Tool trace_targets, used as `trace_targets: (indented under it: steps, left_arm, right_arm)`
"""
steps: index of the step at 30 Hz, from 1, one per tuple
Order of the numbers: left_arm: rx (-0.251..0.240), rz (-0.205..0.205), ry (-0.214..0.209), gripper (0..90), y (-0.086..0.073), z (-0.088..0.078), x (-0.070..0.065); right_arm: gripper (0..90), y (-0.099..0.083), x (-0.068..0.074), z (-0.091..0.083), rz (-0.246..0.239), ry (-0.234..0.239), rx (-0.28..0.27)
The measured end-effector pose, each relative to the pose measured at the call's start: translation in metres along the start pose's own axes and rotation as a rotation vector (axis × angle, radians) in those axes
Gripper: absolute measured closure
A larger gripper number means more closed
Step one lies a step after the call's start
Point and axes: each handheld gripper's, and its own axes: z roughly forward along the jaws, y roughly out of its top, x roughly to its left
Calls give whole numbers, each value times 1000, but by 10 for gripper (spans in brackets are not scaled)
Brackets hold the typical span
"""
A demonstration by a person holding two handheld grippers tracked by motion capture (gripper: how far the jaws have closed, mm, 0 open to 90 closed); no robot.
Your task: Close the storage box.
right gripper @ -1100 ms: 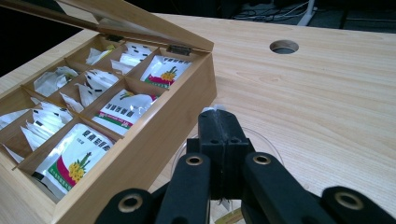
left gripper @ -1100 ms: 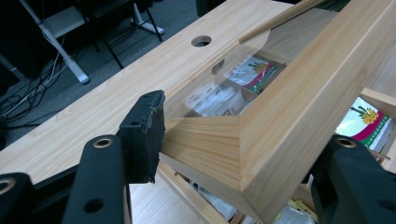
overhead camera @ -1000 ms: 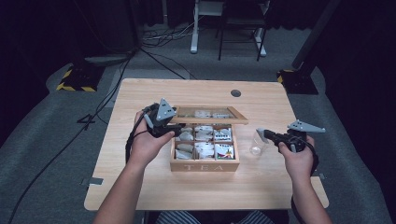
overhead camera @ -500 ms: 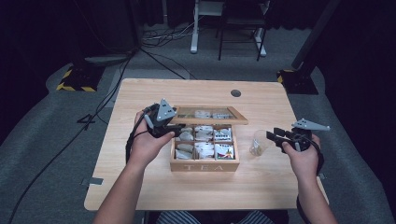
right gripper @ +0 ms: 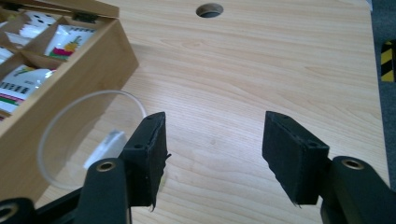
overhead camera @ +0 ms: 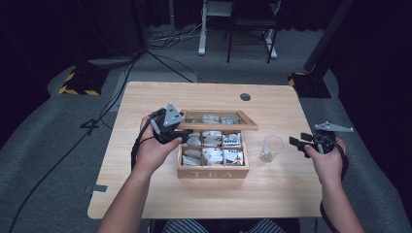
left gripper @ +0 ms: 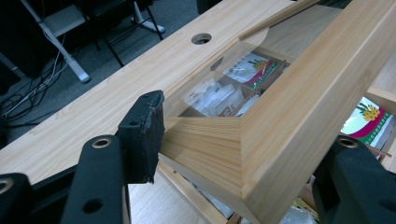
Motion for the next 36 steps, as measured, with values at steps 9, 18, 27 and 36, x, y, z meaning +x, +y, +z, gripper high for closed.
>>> trace_targets:
  steps: [9, 18, 27, 36]
  left_arm:
    - [6, 2, 5, 415, 0, 0, -1]
    - [13, 0, 11, 401, -4, 0, -4]
    - [27, 10, 32, 379, -7, 0, -9]
    - [29, 2, 53, 337, -12, -3, -17]
  right_arm:
    - [408, -14, -11, 3, 32, -6, 30]
    - [411, -33, -13, 2, 69, 6, 28]
    - [411, -46, -14, 1, 72, 16, 31]
    - [411, -47, -17, 3, 76, 18, 30]
